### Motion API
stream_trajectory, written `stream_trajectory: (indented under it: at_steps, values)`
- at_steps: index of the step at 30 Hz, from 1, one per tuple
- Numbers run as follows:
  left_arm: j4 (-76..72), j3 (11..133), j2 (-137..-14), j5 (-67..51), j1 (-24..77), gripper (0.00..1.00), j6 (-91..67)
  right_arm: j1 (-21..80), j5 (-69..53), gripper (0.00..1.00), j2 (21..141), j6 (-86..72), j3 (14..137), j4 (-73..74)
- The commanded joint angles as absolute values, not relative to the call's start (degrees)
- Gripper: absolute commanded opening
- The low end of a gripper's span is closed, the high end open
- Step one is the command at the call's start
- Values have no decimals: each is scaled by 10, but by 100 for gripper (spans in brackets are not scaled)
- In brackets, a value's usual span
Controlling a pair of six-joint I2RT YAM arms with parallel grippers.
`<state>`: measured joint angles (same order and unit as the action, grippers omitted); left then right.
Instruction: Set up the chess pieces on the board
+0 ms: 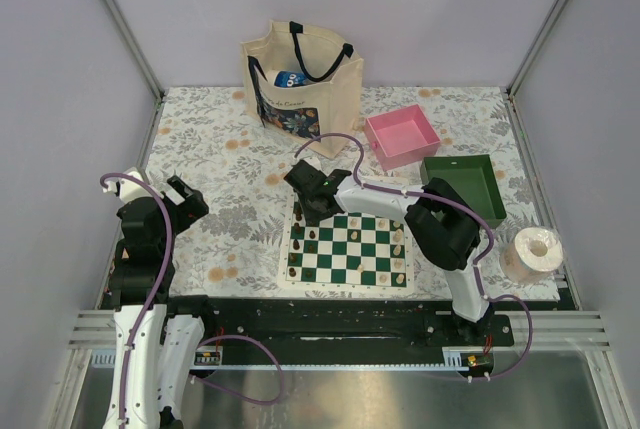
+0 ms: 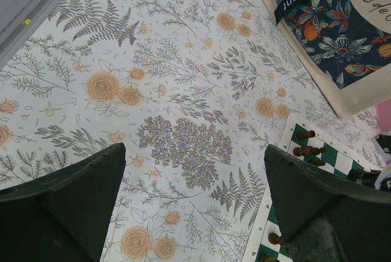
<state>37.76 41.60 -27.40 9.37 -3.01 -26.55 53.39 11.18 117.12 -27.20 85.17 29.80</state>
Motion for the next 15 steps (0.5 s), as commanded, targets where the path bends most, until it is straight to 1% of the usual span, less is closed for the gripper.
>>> stream_trajectory:
  at_steps: [1,8,15]
  values:
    - [355,412,-271,83,-34,99,-265,530,129,28,1165,-268,874,294]
    - [356,412,-272,83,-34,99,-265,529,127,27,1165,-269,875,294]
    - [355,413,-272,83,-34,99,-265,528,120,32,1144,-265,868,294]
